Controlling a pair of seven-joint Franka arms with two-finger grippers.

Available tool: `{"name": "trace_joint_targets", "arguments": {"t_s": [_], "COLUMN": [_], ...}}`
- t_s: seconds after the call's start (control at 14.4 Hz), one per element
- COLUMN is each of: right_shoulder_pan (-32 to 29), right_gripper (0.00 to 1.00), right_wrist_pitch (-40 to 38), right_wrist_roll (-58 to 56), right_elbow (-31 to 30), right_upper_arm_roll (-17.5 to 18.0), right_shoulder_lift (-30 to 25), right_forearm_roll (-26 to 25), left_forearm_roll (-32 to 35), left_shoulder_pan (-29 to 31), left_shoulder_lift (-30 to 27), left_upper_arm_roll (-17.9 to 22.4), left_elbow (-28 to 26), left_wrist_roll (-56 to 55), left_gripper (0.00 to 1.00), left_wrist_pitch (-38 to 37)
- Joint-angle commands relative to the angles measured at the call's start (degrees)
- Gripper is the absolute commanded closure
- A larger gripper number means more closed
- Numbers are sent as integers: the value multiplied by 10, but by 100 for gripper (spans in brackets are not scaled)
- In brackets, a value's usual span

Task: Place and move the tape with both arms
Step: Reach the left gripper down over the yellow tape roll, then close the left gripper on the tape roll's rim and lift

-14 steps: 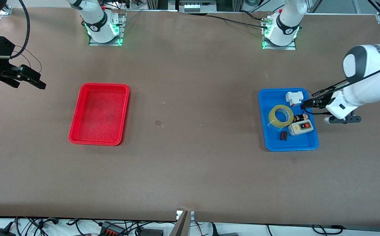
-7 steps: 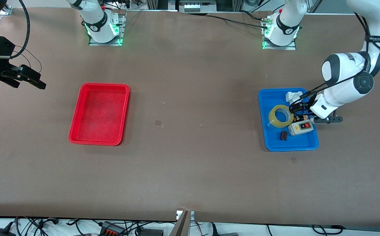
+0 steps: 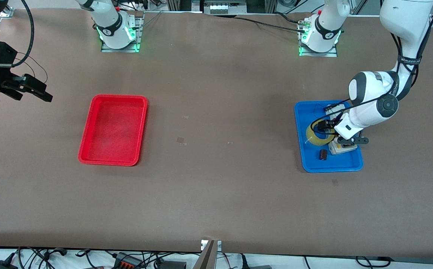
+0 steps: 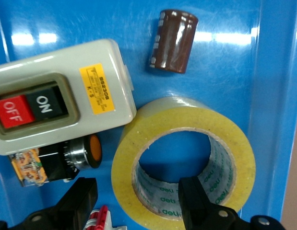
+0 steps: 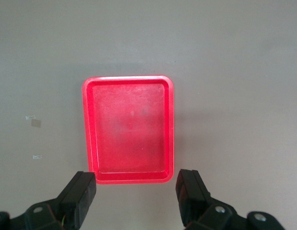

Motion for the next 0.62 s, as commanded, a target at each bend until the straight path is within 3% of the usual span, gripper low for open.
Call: {"name": "trace_joint_targets", "arguments": {"t_s": [0.0, 0.35, 0.55], "right_shoulder_pan": [-5, -5, -5], "right_gripper": [2, 2, 2], "right_wrist_pitch": [-4, -4, -4], "right_wrist_roll": [-8, -9, -9], "right_elbow": [1, 1, 1], "right_upper_arm_roll": [3, 3, 3], "right_shoulder_lift": [-4, -3, -3], "right_forearm_roll": [-4, -5, -5], "left_forearm_roll": [-7, -7, -7], "left_shoulder_pan": [1, 2, 2], "left_shoulder_lift": [10, 18, 22], "left_upper_arm_roll": [1, 1, 1], "left_elbow": [3, 4, 5], "left_wrist_roll": [31, 37, 37], "left_gripper": [0, 0, 22], "left_wrist_pitch": [3, 3, 4]}}
